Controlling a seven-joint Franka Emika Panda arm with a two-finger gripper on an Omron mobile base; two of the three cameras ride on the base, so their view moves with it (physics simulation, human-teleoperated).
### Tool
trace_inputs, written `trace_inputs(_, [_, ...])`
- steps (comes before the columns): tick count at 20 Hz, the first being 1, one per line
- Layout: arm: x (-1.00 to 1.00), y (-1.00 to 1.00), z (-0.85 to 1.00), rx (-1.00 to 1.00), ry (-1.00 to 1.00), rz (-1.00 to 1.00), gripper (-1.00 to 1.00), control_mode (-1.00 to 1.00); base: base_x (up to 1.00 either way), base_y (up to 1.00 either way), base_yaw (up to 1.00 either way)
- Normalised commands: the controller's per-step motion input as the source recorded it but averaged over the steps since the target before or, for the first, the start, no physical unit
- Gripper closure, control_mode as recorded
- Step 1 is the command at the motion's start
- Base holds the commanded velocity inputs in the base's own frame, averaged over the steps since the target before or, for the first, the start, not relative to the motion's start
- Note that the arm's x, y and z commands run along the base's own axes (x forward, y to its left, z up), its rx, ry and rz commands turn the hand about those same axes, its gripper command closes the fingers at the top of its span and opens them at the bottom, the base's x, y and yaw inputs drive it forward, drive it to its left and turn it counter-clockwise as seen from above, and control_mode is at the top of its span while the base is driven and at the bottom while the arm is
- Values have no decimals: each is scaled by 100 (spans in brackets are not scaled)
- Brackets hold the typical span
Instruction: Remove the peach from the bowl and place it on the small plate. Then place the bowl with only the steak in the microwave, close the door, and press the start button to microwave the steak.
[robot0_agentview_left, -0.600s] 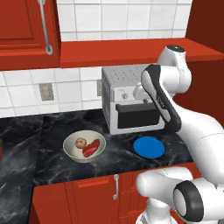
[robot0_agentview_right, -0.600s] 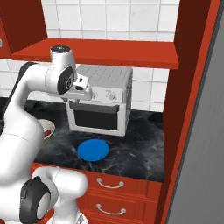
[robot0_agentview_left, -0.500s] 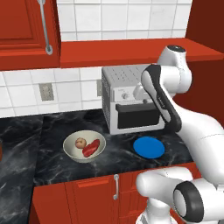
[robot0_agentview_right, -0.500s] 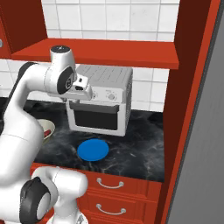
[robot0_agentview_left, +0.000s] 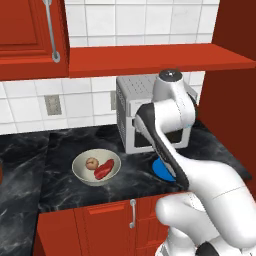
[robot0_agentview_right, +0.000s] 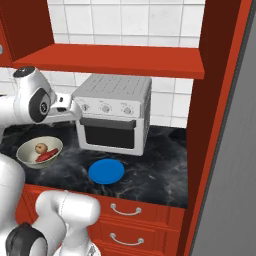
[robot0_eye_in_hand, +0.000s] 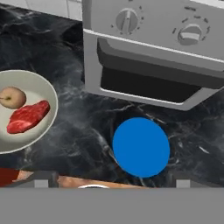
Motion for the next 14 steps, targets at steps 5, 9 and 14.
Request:
trace_inputs(5, [41,100,-56,-14,11,14,-100,-100,0,0,0])
trace_inputs(9, [10,82,-76,-1,2,22,-100,-100,0,0,0])
trace_inputs(14, [46,91,-55,0,10,13,-100,-100,0,0,0])
